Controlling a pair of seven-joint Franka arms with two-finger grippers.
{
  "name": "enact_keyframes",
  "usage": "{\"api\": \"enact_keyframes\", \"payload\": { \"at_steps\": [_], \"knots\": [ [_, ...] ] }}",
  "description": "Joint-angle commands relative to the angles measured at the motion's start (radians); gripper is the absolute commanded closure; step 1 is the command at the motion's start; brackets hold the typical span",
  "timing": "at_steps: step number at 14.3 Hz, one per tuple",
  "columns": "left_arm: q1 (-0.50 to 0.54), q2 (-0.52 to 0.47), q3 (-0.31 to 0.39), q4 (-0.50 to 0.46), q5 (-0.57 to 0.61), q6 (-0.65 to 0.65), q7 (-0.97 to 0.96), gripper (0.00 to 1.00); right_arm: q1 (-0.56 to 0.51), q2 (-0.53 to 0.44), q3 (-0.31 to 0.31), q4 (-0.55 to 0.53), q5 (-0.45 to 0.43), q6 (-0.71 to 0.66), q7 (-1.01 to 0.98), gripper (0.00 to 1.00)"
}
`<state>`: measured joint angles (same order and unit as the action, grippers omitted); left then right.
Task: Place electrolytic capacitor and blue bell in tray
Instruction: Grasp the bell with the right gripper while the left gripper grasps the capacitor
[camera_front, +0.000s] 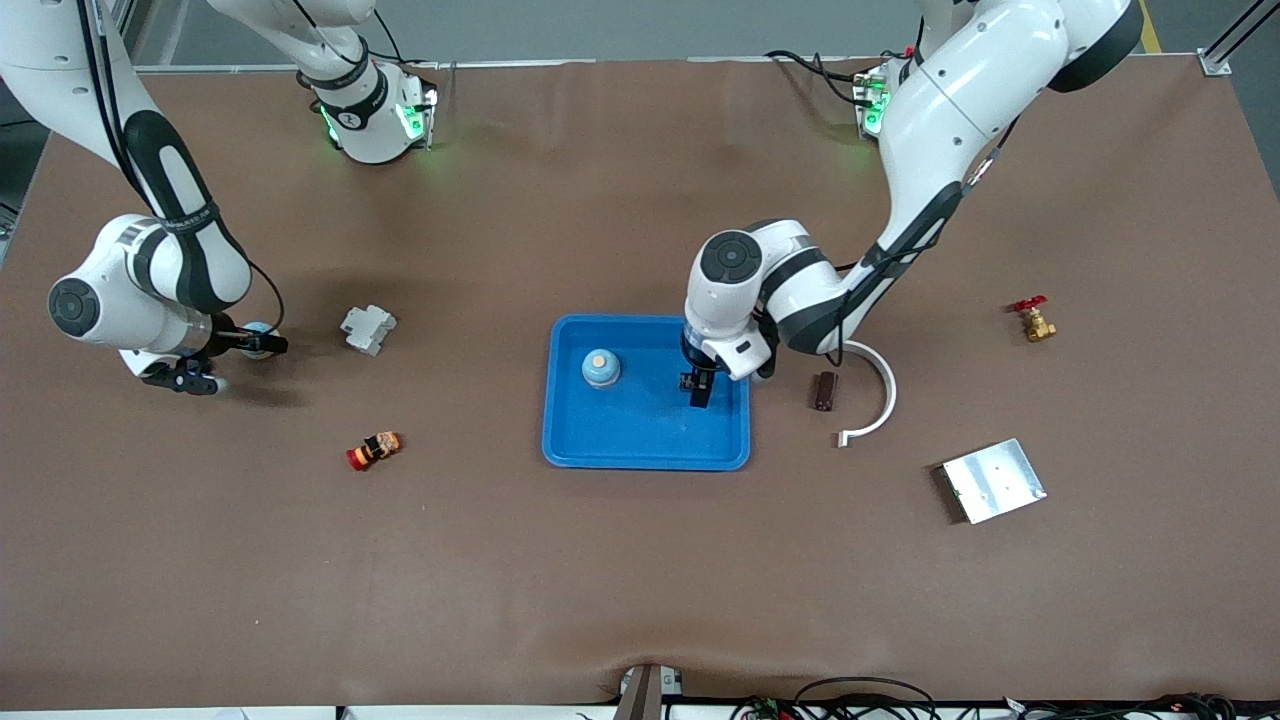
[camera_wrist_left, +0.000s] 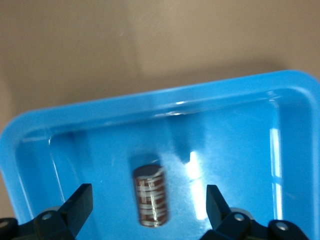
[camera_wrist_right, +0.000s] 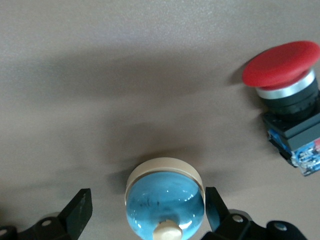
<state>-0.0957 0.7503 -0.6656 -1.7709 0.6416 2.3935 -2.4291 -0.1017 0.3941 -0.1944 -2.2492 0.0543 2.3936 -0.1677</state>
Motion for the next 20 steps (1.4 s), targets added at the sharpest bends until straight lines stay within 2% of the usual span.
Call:
{"api": "enact_keyframes", "payload": {
  "at_steps": [1,3,5,7,10,12,14,16,17,20],
  "knots": [
    [0.204,-0.02,-0.177,-0.024,0.001,-0.094,0.193,0.0,-0.021,-0.011,0.0,-0.012,0.013,0.012,-0.061,0.0],
    [0.308,-0.02,-0.265,-0.032,0.001,-0.175,0.344,0.0,-0.018,-0.009,-0.002,-0.01,0.013,0.004,-0.076,0.14],
    [0.367,-0.02,-0.308,-0.033,0.001,-0.24,0.499,0.0,-0.012,-0.011,-0.002,-0.01,0.013,-0.004,-0.076,0.32],
    [0.407,-0.023,-0.333,-0.038,0.001,-0.278,0.643,0.0,-0.012,-0.011,-0.002,-0.01,0.013,-0.01,-0.076,0.46],
    [0.537,-0.023,-0.417,-0.045,0.003,-0.358,0.926,0.0,-0.006,-0.018,-0.002,-0.009,0.013,-0.02,-0.078,0.67],
    [0.614,-0.023,-0.462,-0.044,0.003,-0.372,1.066,0.0,0.01,-0.049,0.0,0.038,0.012,-0.133,-0.076,0.84],
    [0.656,-0.023,-0.491,-0.042,0.003,-0.392,1.213,0.0,0.037,-0.054,0.012,0.152,0.013,-0.297,-0.062,0.91],
    [0.654,-0.023,-0.491,-0.033,0.009,-0.402,1.335,0.0,0.081,-0.052,0.029,0.261,0.013,-0.404,-0.061,0.97],
    [0.653,-0.02,-0.488,-0.03,0.019,-0.404,1.388,0.0,0.117,-0.052,0.032,0.299,0.013,-0.433,-0.055,1.0],
    [0.656,-0.014,-0.482,-0.033,0.024,-0.402,1.562,0.0,0.258,-0.047,0.044,0.374,0.013,-0.445,0.1,1.0]
  ]
}}
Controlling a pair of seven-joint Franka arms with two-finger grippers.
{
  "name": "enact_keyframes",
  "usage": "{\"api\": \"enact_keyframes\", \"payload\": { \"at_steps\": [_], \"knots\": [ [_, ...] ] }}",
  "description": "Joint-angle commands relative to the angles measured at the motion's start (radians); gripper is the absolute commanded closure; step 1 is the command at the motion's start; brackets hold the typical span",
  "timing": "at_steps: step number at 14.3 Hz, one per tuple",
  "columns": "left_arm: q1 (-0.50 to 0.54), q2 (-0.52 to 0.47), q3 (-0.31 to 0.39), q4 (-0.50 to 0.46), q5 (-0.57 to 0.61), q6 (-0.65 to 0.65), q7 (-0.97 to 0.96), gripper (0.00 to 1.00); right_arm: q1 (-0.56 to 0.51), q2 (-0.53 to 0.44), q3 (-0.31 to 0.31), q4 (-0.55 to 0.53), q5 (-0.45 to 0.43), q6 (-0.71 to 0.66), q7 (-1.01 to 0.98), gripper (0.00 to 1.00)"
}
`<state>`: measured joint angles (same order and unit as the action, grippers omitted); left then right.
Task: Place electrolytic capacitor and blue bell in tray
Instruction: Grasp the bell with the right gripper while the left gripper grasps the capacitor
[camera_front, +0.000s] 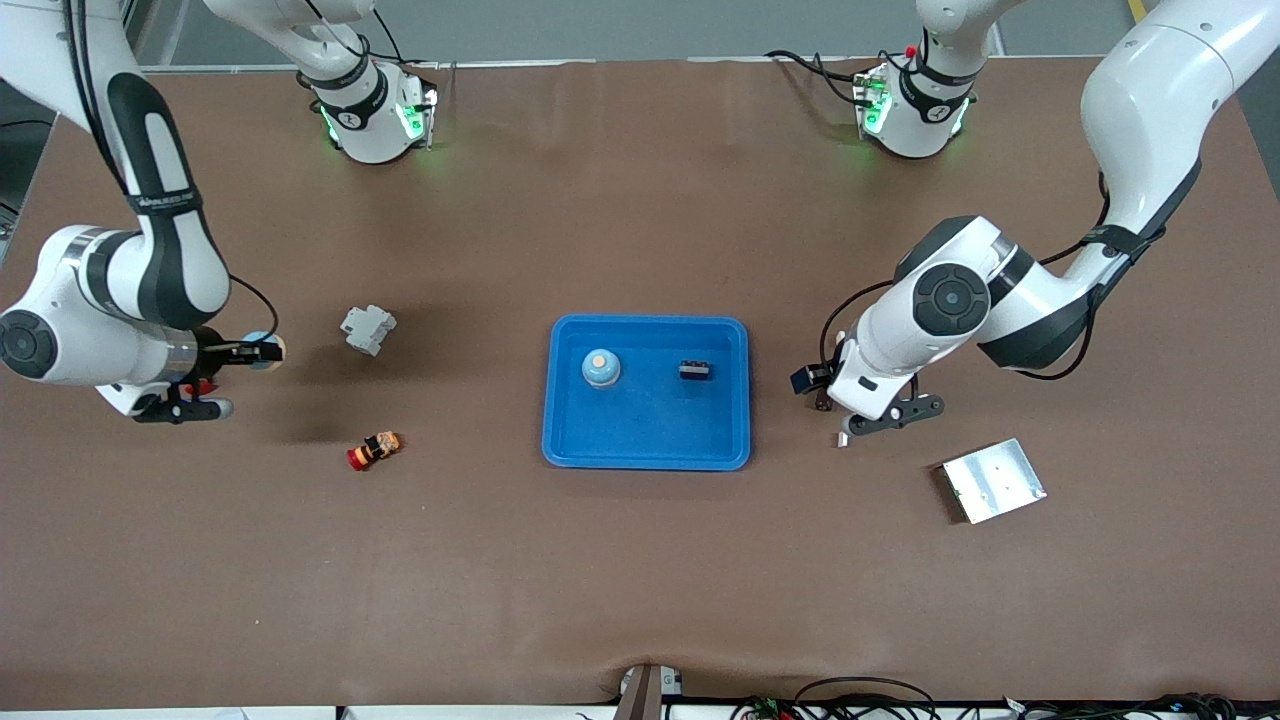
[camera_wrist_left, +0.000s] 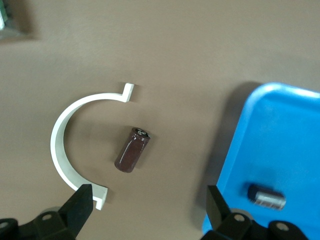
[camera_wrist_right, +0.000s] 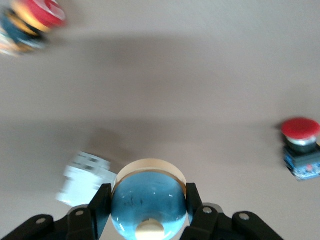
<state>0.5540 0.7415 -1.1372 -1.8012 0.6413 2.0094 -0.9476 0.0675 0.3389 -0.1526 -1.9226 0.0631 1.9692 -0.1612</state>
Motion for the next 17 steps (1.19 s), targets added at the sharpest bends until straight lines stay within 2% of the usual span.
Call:
{"api": "enact_keyframes", "payload": {
  "at_steps": [1,5,7,10,12,14,17],
  "knots": [
    [0.004,-0.005,-0.009,-0.016,0.035,-0.018,0.104,0.0,0.15,0.012,0.001,0.077,0.003,-0.02,0.142,1.0],
    [0.006,0.001,-0.007,-0.115,0.156,0.055,0.107,0.0,0.273,0.113,0.016,0.298,0.032,-0.047,0.32,1.0],
    [0.0,0.002,0.013,-0.159,0.202,0.106,0.106,0.0,0.342,0.193,0.018,0.425,0.092,-0.055,0.456,1.0],
    [0.007,0.001,0.057,-0.228,0.282,0.213,0.099,0.0,0.437,0.31,0.022,0.543,0.09,-0.041,0.664,1.0],
    [0.006,0.002,0.082,-0.248,0.314,0.25,0.098,0.0,0.443,0.345,0.068,0.553,0.106,-0.006,0.721,1.0],
    [0.004,0.009,0.106,-0.257,0.339,0.282,0.096,0.0,0.483,0.399,0.091,0.556,0.109,0.107,0.819,1.0],
    [0.004,0.009,0.145,-0.286,0.374,0.35,0.093,0.0,0.502,0.433,0.11,0.573,0.107,0.151,0.854,1.0]
  ]
}}
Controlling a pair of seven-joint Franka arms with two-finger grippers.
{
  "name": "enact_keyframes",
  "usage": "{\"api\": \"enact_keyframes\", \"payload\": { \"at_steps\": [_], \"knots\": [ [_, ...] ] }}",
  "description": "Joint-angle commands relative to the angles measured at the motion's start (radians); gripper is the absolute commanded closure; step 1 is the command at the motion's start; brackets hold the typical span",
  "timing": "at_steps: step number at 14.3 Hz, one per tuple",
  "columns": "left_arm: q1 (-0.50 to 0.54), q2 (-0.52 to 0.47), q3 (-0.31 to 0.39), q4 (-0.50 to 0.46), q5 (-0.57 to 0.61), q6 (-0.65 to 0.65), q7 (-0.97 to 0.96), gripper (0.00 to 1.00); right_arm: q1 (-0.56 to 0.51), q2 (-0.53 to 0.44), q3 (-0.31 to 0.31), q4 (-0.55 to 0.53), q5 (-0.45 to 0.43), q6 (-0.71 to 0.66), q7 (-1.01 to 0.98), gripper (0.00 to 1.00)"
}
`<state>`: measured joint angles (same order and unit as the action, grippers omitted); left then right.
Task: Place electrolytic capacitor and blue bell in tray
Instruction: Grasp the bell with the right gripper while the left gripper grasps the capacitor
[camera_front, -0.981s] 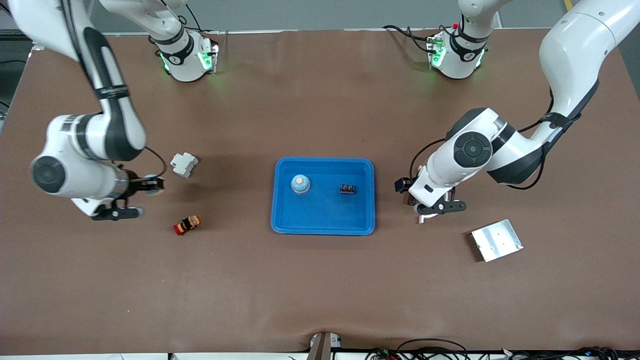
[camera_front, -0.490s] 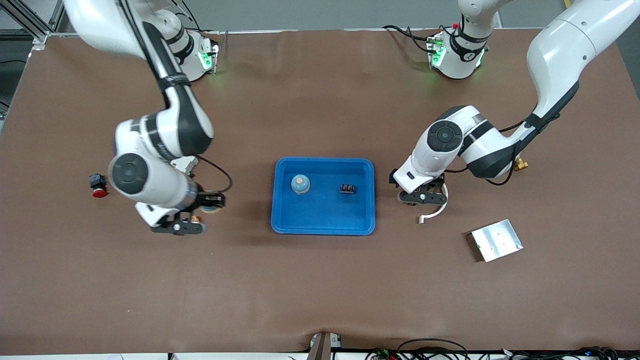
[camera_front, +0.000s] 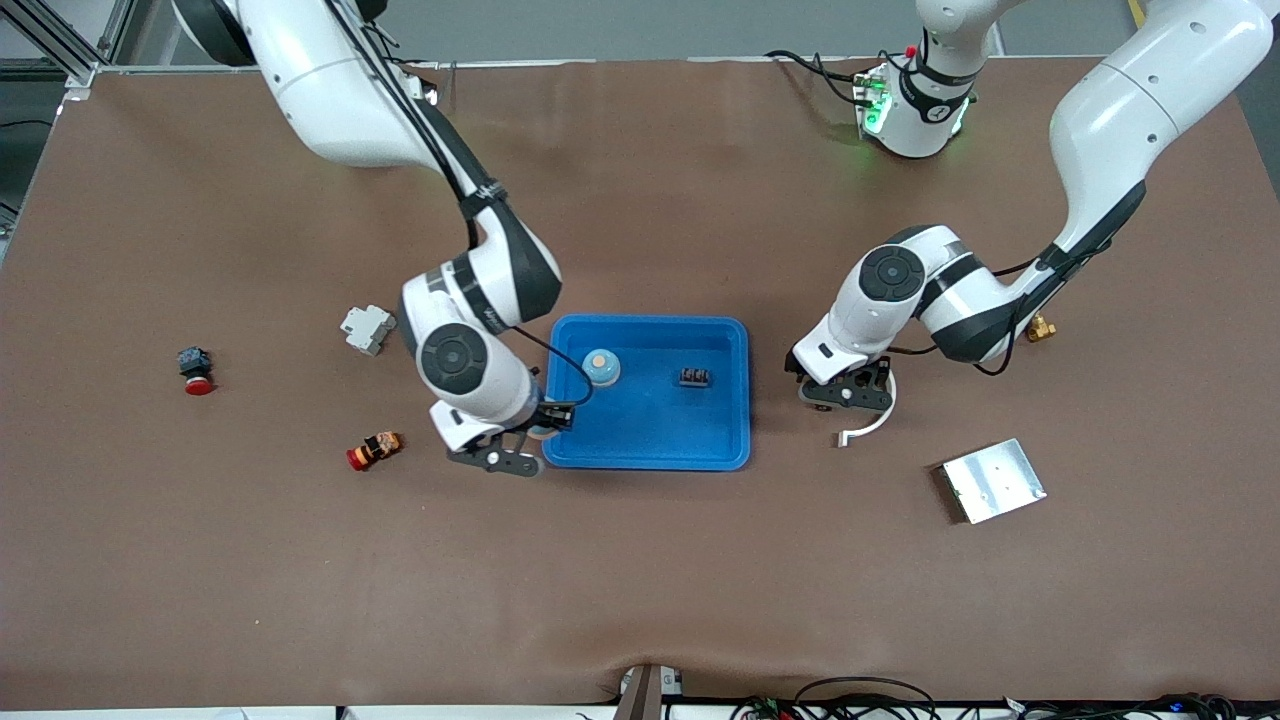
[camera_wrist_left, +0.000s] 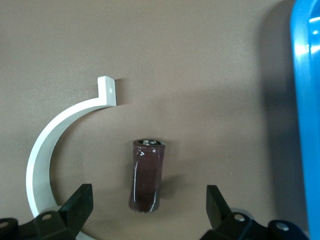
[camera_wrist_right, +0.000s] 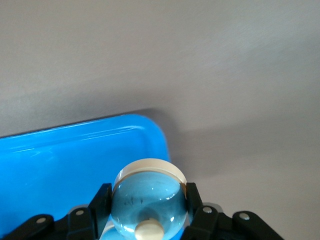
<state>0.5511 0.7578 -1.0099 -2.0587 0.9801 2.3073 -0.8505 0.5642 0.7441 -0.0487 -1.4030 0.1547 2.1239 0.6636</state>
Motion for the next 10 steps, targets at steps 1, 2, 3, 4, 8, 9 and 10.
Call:
{"api": "enact_keyframes", "payload": {
  "at_steps": [1,2,3,4,8,9,10],
  "knots": [
    [0.006,-0.006,0.03,-0.035,0.048,0.072,-0.007,0.0,0.014,0.046,0.009,0.076,0.017,-0.002,0.053,1.0],
    [0.003,-0.006,0.039,-0.041,0.057,0.084,-0.009,0.0,0.022,0.072,0.021,0.105,0.016,-0.002,0.083,1.0],
    [0.003,0.0,0.046,-0.041,0.058,0.092,-0.009,0.0,0.022,0.093,0.035,0.131,0.014,-0.004,0.096,1.0],
    [0.001,0.005,0.048,-0.041,0.058,0.095,-0.009,0.0,0.026,0.098,0.038,0.133,0.014,-0.004,0.097,1.0],
    [-0.005,0.015,0.063,-0.041,0.058,0.115,-0.01,0.0,0.051,0.101,0.036,0.118,0.002,-0.006,0.099,1.0],
    [-0.008,0.02,0.073,-0.041,0.058,0.118,-0.01,0.0,0.051,0.109,0.036,0.118,0.002,-0.005,0.099,1.0],
    [-0.014,0.02,0.077,-0.04,0.058,0.121,-0.01,0.0,0.049,0.11,0.036,0.118,0.002,-0.005,0.1,1.0]
  ]
}}
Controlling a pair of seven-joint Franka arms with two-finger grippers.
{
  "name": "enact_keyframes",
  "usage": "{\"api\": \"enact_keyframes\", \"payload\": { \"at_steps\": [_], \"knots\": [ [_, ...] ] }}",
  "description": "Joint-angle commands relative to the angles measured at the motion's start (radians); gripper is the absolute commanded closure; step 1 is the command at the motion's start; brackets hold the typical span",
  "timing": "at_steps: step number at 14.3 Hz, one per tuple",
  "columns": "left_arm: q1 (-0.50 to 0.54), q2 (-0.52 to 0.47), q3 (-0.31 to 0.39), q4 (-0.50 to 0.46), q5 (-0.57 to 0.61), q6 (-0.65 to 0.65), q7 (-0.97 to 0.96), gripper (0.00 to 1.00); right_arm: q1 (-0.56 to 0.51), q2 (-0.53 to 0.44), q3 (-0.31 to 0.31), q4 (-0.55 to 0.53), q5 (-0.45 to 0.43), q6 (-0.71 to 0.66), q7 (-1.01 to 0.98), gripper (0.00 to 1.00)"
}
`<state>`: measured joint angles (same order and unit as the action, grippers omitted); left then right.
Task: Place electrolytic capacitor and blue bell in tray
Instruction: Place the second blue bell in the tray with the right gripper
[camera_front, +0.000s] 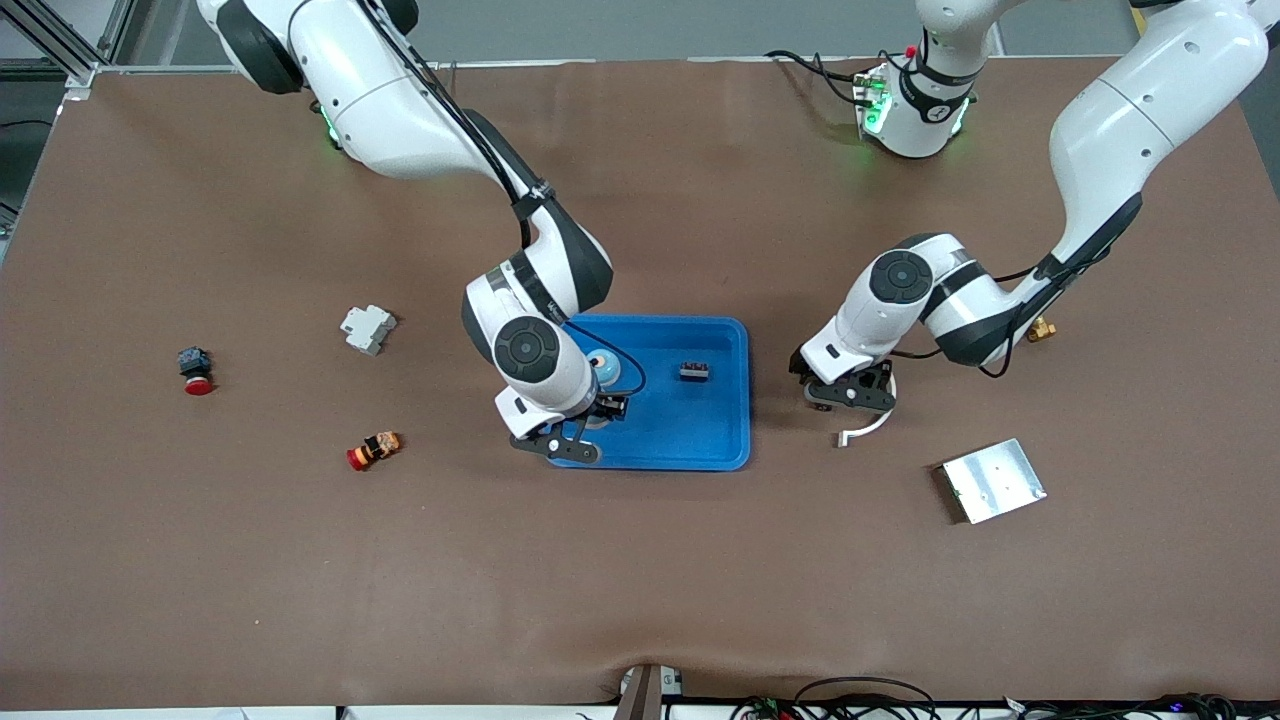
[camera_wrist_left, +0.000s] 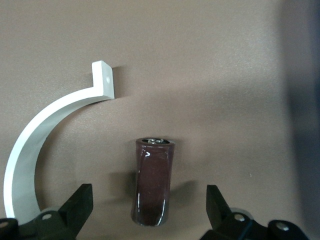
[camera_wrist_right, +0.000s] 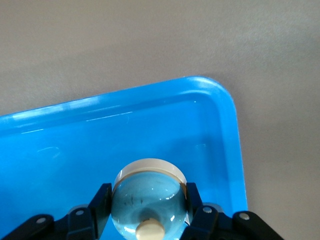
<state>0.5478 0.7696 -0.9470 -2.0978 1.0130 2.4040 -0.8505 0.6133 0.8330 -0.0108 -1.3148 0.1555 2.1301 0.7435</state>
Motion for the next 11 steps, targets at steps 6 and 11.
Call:
{"api": "enact_keyframes", "payload": {
  "at_steps": [6,11],
  "knots": [
    [-0.071,0.01,0.072,0.027,0.027,0.044,-0.01,0.14,-0.009,0.046,-0.003,0.029,-0.01,-0.009,0.022,1.0],
    [-0.078,0.008,0.088,0.03,0.027,0.066,-0.01,0.59,-0.007,0.055,-0.003,0.031,-0.01,0.025,0.02,0.56]
  ]
}}
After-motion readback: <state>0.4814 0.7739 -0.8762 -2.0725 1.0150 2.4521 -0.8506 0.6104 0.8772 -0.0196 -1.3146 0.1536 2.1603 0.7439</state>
